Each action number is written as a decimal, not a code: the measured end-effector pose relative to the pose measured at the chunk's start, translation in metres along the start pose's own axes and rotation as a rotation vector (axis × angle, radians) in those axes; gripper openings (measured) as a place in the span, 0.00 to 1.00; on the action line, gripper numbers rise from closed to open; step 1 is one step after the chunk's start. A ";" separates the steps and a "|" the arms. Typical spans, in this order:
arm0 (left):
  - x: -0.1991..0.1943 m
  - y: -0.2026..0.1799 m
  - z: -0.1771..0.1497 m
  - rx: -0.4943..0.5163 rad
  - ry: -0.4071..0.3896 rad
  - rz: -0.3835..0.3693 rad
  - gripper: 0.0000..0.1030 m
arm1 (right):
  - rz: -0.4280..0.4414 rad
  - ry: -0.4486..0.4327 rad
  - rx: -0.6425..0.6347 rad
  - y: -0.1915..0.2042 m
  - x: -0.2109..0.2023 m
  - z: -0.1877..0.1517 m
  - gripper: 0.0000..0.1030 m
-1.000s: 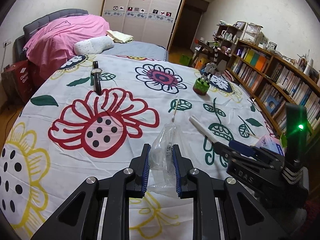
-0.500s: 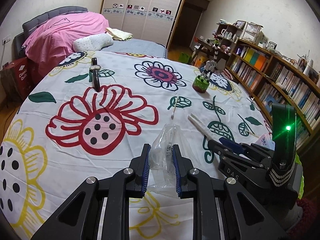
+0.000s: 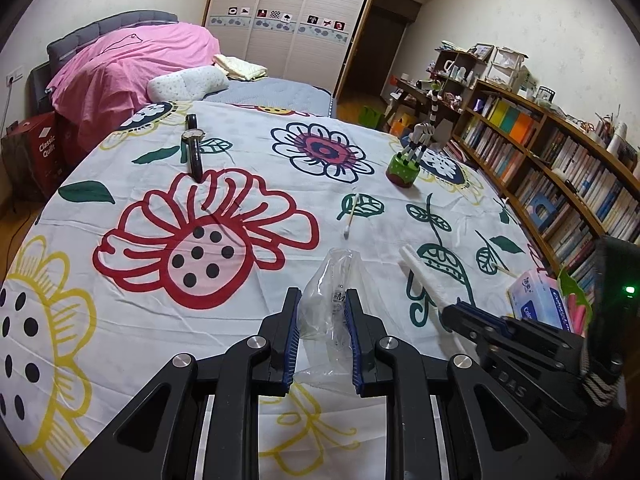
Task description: Organize soft objects
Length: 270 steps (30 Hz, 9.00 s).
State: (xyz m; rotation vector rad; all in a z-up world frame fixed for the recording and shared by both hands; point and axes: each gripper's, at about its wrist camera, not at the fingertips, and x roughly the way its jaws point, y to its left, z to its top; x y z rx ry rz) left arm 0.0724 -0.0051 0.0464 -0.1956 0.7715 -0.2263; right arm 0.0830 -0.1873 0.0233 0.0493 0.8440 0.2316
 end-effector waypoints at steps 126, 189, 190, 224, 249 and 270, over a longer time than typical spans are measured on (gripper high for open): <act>0.049 -0.362 -0.042 0.467 0.174 -0.456 0.48 | -0.312 -0.428 0.547 -0.260 -0.198 -0.117 0.40; -0.040 -0.321 -0.068 0.636 -0.236 -0.005 1.00 | -0.482 -0.370 0.262 -0.188 -0.212 -0.124 1.00; -0.040 -0.320 -0.068 0.638 -0.237 -0.004 1.00 | -0.481 -0.365 0.246 -0.186 -0.212 -0.123 1.00; -0.037 -0.325 -0.077 0.680 -0.236 0.055 1.00 | -0.488 -0.292 0.169 -0.169 -0.202 -0.128 1.00; -0.036 -0.328 -0.077 0.689 -0.228 0.064 1.00 | -0.501 -0.266 0.167 -0.171 -0.198 -0.130 1.00; -0.038 -0.328 -0.075 0.698 -0.223 0.062 1.00 | -0.499 -0.261 0.167 -0.172 -0.197 -0.131 1.00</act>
